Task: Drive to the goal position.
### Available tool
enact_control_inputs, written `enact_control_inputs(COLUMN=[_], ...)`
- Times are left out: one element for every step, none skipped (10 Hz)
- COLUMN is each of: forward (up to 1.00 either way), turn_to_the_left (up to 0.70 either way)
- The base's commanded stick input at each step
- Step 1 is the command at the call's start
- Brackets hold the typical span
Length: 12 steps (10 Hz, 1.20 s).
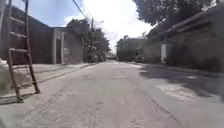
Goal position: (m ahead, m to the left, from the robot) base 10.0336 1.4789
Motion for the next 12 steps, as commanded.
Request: enact_control_inputs(forward=[1.0,1.0,1.0,1.0,1.0,1.0,1.0,1.0,1.0,1.0,1.0,1.0], turn_to_the_left=[0.0,0.0,0.0,0.0,0.0,0.0,0.0,0.0,0.0,0.0,0.0,0.0])
